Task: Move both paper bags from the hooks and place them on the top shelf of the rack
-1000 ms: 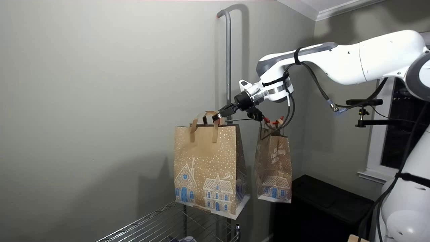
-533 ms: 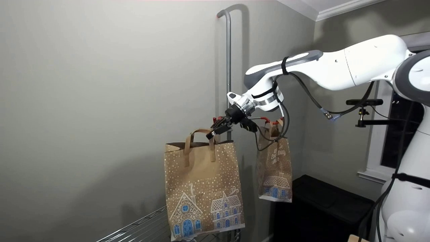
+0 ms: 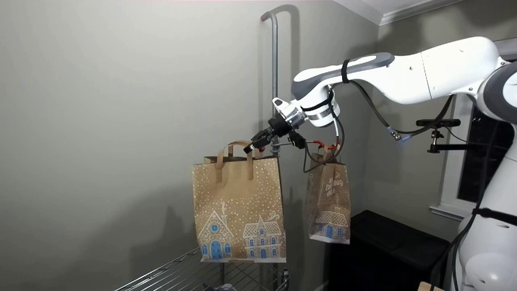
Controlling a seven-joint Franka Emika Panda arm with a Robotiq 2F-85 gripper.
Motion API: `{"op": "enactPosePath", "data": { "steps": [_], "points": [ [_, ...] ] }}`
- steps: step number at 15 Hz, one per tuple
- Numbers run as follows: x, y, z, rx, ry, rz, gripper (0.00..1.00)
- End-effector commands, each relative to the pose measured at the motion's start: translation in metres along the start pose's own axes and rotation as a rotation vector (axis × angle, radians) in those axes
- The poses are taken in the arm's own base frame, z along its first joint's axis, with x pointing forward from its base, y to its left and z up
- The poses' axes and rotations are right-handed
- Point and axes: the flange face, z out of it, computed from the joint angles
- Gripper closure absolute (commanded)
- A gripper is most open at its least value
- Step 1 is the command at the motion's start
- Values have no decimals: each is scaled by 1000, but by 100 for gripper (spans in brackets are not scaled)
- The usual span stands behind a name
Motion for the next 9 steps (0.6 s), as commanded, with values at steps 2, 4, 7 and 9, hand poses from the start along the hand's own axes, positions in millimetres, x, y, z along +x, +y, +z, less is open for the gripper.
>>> {"op": "enactPosePath", "data": {
  "steps": [2, 4, 7, 9],
  "points": [
    [59, -29, 13, -250, 4, 28, 96],
    [66, -41, 29, -338, -27, 19, 96],
    [62, -57, 43, -401, -132, 70, 96],
    [70, -68, 45, -437, -209, 137, 96]
  ]
}}
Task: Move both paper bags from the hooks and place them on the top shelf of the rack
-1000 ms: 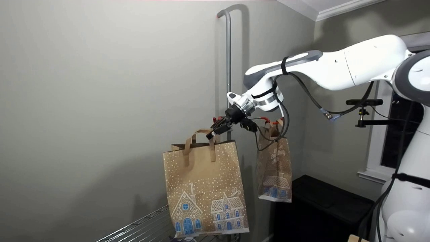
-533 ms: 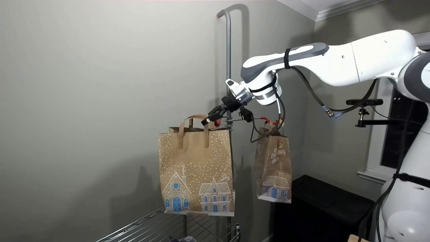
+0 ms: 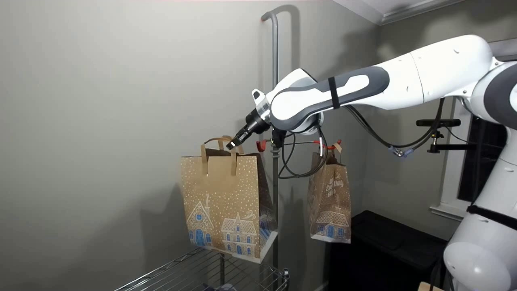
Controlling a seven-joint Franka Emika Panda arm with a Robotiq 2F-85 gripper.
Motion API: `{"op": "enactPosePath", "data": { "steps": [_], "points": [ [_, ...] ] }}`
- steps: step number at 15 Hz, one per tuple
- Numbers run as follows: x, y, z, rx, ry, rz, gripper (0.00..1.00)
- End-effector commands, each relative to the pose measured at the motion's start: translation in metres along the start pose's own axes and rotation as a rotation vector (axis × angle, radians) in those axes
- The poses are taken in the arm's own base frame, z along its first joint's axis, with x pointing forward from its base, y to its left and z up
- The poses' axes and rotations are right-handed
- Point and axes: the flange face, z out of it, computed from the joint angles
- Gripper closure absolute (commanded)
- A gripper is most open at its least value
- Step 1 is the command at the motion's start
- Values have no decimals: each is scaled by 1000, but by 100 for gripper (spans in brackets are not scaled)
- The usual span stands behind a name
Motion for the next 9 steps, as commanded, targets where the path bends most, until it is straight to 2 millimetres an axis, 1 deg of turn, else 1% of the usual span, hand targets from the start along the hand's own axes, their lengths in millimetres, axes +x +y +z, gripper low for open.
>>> {"op": "enactPosePath", "data": {
  "steps": [1, 3, 6, 7, 9],
  "points": [
    [12, -18, -8, -82, -134, 86, 96],
    [40, -45, -9, -82, -176, 129, 96],
    [85, -95, -16, -76, -220, 160, 96],
    [97, -112, -20, -72, -230, 174, 96],
    [110, -134, -23, -62, -256, 221, 96]
  ]
}}
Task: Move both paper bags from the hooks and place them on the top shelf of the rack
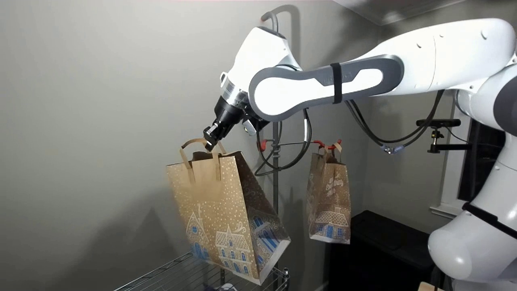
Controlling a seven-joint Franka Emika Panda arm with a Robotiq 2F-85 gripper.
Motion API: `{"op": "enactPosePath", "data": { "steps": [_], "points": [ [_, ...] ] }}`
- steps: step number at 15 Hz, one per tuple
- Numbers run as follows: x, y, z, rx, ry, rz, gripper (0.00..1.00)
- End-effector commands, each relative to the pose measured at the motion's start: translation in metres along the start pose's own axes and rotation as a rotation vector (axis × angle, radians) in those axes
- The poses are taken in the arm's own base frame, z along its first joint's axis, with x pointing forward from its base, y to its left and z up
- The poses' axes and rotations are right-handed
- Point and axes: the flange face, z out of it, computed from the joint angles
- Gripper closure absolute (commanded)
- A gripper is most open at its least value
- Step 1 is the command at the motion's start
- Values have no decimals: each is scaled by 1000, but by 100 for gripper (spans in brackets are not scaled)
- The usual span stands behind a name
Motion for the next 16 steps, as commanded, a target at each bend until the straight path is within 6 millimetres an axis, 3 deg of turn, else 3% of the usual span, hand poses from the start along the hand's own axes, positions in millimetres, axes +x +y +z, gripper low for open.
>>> {"op": "enactPosePath", "data": {
  "steps": [1, 8, 12, 16],
  "points": [
    [21, -23, -10, 40, -36, 88, 96],
    [17, -43, 7, 86, -27, 184, 96],
    [15, -68, 18, 120, 3, 141, 96],
    [17, -84, 52, 113, 5, 136, 96]
  ]
}}
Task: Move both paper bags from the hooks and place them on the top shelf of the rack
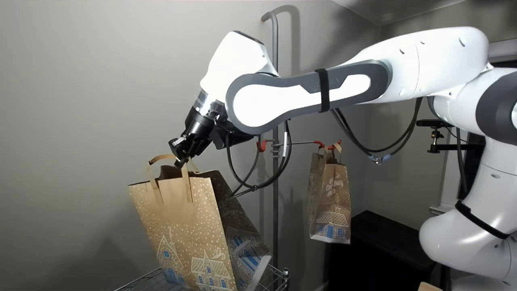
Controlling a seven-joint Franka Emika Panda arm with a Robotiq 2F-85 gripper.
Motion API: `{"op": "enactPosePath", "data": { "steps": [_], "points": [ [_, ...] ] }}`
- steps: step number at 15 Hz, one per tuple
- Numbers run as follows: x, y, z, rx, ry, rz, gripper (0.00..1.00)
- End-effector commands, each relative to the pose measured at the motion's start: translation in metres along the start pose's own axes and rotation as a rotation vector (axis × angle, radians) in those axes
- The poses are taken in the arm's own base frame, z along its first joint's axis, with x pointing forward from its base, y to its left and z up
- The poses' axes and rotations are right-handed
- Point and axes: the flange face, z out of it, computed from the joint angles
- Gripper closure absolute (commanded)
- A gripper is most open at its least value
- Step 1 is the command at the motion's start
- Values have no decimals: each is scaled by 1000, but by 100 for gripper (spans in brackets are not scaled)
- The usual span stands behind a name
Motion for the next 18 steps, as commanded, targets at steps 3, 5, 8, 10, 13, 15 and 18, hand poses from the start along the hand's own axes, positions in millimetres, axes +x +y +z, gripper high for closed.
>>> {"op": "enactPosePath", "data": {
  "steps": [3, 5, 8, 10, 13, 15, 18],
  "points": [
    [17, -4, 64, -18, 31, 12, 96],
    [27, -8, 86, -22, 36, 17, 96],
    [43, -17, 107, -18, 52, 8, 96],
    [53, -25, 113, -12, 71, -9, 96],
    [65, -35, 114, -10, 103, -36, 96],
    [73, -36, 110, -7, 128, -47, 96],
    [85, -35, 94, -53, 153, -90, 96]
  ]
}}
